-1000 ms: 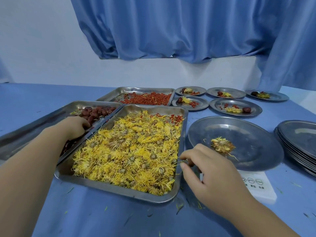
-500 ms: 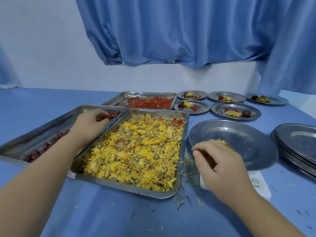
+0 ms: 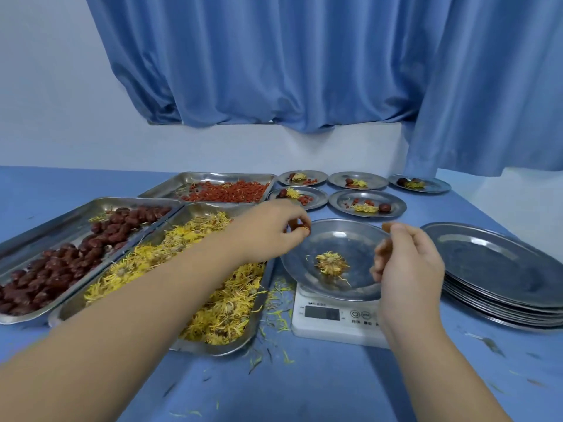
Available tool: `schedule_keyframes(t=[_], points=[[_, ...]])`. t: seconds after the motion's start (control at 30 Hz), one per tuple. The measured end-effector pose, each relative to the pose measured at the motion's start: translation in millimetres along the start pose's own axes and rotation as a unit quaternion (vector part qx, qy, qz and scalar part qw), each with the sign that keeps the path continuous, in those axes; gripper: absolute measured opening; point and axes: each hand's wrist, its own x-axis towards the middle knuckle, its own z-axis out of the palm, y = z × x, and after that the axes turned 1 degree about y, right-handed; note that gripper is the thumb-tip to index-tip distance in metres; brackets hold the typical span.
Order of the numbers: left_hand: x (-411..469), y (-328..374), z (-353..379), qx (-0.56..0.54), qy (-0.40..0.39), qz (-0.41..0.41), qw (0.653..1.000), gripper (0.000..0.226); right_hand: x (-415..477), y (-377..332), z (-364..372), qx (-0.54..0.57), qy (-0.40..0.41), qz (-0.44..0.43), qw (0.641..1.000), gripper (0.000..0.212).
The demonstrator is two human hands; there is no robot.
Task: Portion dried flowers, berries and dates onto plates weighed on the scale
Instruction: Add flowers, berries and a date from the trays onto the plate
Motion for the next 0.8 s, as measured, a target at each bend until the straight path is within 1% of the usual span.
schedule_keyframes(t=[0.13,0.27,0.43,0.53,0.63,0.8], points=[[21,11,18,0.049,-0.064,-0.033,0.996,0.025,3,0,-1,-0.011,-0.007,0.003,1.0,0.017],[32,10,30,0.049,-0.084,-0.073,0.993,0.025,5,0,-1,-0.026,-0.017,0.003,1.0,0.017],[32,1,29,0.001,-0.054,-0.105,0.993,0.024,2,0,2,-0.031,-0.037,0.018,0.999,0.02],[25,-6,20,-0.027,-0.04,-0.125,0.991,0.023,-4,2,6,-0.04,-0.061,0.011,0.997,0.022],[14,-14,10,-0.02,-0.029,-0.139,0.99,0.015,-8,0,12,-0.039,-0.077,0.003,0.996,0.022],[-5,-26,-4,-0.023,-0.009,-0.174,0.984,0.017,-12,-2,14,-0.006,-0.09,0.032,0.995,0.03]])
